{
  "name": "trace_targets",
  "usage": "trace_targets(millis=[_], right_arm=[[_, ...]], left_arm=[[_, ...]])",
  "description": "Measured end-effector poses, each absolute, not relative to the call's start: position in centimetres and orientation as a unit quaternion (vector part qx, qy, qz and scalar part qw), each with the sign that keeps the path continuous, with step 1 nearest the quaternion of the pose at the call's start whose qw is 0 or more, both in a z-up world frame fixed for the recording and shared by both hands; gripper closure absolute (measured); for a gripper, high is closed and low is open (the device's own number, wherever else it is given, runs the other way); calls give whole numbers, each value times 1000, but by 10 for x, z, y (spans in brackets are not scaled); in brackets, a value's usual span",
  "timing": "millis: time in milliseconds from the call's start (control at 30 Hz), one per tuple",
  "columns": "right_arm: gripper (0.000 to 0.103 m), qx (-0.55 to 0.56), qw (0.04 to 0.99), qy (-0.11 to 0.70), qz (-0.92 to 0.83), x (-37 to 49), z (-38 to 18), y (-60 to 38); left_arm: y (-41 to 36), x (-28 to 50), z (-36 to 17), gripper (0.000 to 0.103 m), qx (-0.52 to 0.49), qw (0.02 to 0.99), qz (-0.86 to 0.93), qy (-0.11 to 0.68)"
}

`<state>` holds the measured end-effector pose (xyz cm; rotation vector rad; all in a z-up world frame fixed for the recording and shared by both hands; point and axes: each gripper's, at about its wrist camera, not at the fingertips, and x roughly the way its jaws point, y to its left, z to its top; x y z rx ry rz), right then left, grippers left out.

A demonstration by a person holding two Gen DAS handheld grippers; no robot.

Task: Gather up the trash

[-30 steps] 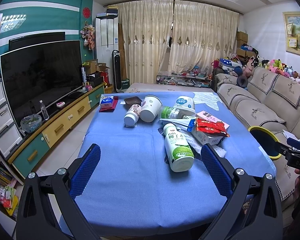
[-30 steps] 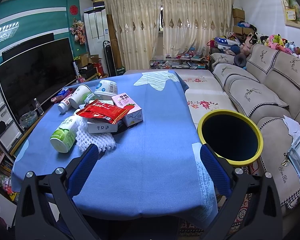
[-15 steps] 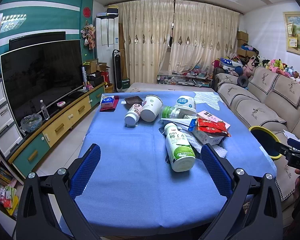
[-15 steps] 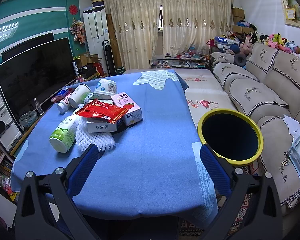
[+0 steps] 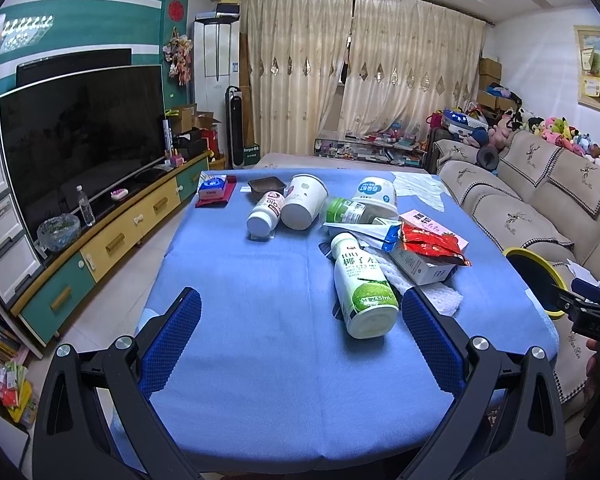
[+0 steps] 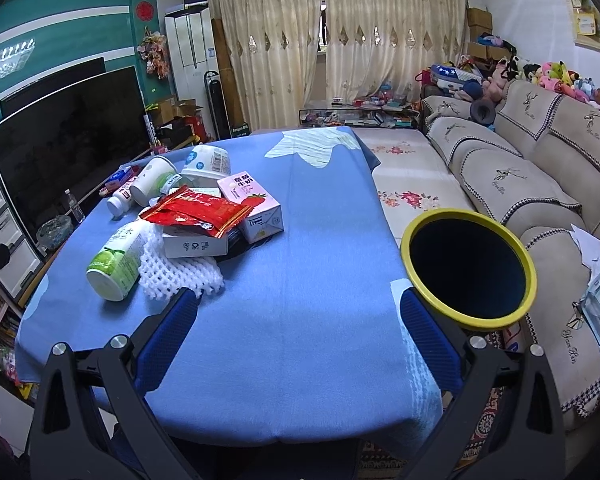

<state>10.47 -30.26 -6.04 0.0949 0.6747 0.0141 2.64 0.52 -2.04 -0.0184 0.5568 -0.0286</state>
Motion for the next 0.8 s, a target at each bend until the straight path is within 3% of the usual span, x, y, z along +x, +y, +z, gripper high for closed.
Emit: trace_targets(millis=[400, 800], right_arm=[[6, 44, 937, 336, 79, 173, -77, -283], [24, -47, 929, 342, 135, 211, -78, -226]], left_arm=[[-1, 56, -48, 4, -18, 957, -26, 290], [8, 83, -62, 4, -24, 953, -18, 301]])
